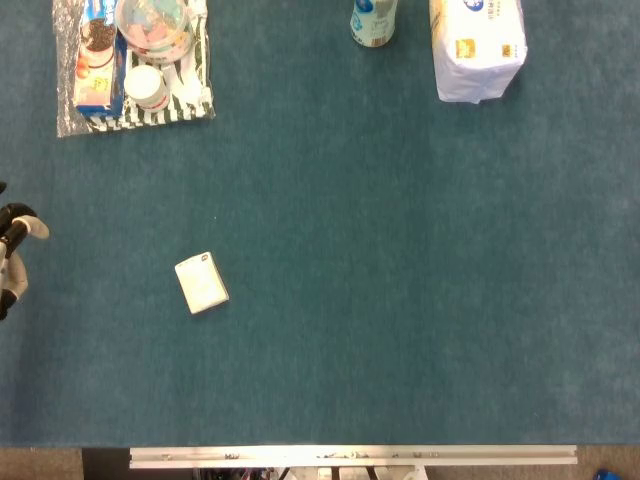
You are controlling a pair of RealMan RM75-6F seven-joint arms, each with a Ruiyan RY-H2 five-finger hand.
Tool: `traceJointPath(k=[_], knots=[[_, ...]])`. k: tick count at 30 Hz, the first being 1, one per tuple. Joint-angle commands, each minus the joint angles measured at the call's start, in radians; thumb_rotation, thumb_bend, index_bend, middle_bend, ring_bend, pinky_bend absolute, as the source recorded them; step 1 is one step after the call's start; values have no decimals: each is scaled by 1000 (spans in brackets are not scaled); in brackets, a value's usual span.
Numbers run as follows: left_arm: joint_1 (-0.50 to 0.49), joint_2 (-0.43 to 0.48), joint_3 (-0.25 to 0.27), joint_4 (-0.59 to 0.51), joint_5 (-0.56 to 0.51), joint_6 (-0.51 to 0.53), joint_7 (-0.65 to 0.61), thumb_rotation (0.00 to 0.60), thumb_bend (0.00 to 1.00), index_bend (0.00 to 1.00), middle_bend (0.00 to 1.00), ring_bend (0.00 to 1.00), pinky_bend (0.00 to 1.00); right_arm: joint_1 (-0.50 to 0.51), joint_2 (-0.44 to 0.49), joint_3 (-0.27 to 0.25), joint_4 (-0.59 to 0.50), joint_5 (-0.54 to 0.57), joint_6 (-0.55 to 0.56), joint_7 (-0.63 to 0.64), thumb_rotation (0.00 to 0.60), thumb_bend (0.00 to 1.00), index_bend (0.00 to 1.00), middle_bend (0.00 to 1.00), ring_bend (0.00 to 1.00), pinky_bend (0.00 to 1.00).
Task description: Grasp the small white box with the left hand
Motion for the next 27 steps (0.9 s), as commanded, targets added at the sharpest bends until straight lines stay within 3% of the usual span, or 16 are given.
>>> traceJointPath(k=[1,16,21,27], knots=[[7,5,2,-8,-3,3,16,600,931,421,342,136,132,5,-6,0,9,1,-8,10,600,60,607,530,335,206],[15,5,8,-22,8,0,33,600,931,420,340,137,143,14,-17,-1,28,2,-19,29,600,61,607,531,335,206],[-4,11,38,-21,52,-39,-34,600,839,398,341,136,144,8,-12,1,19,-2,-1,22,600,61,607,530,335,206],[-24,13,73,-4,103,-74,-94,600,812,364,308,132,145,2,-7,0,8,-6,11,11,600,60,607,530,335,206]])
